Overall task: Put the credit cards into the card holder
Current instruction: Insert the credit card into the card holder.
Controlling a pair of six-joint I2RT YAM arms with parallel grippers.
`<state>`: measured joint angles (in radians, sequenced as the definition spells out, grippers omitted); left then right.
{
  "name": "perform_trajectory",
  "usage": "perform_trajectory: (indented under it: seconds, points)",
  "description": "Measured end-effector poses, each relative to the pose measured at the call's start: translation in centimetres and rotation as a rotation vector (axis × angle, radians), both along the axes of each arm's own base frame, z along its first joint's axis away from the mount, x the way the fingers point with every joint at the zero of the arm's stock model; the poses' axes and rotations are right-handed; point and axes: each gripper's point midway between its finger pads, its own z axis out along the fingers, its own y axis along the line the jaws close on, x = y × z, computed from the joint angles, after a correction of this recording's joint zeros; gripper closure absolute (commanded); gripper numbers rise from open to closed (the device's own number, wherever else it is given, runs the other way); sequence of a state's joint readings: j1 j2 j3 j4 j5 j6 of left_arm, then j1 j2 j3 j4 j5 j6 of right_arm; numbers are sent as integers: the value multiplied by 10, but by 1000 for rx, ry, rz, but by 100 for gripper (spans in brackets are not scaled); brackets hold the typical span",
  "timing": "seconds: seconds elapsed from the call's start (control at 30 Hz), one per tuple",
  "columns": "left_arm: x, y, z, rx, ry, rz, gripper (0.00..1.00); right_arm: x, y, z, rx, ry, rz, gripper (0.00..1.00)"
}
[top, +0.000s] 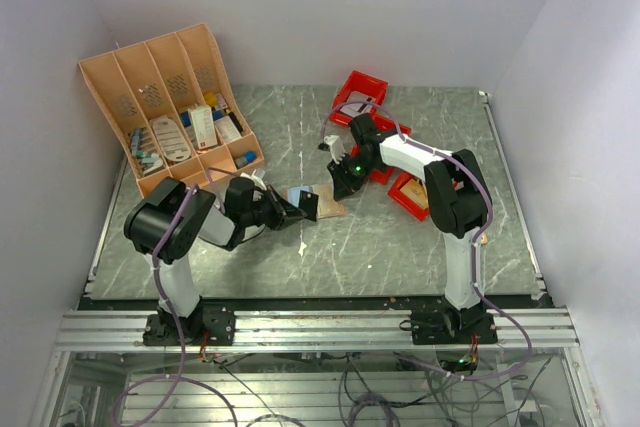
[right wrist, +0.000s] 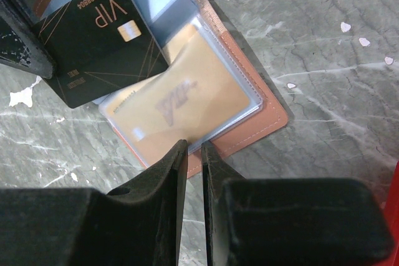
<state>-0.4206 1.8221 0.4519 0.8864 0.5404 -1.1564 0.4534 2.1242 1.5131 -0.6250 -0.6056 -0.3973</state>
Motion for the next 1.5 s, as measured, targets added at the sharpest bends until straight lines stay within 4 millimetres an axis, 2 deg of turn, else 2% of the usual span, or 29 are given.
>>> perform_trajectory:
  seconds: [0.23,0.53,0.83,1.3,1.5]
  points:
    - [12,-5,-1,-3,-7,0,93,0,0,0,0,0,1,84]
    - [13,-6,-2,-6,-10,2,93,0,0,0,0,-1,1,84]
    - [19,-25,-5,-28,-28,-3,93,1,0,0,0,-8,1,84]
    - [19,-19,-5,-37,-74,75,93,3,0,0,1,-13,-1,84]
    - [19,-25,-2,-47,-93,94,93,3,0,0,1,-13,0,84]
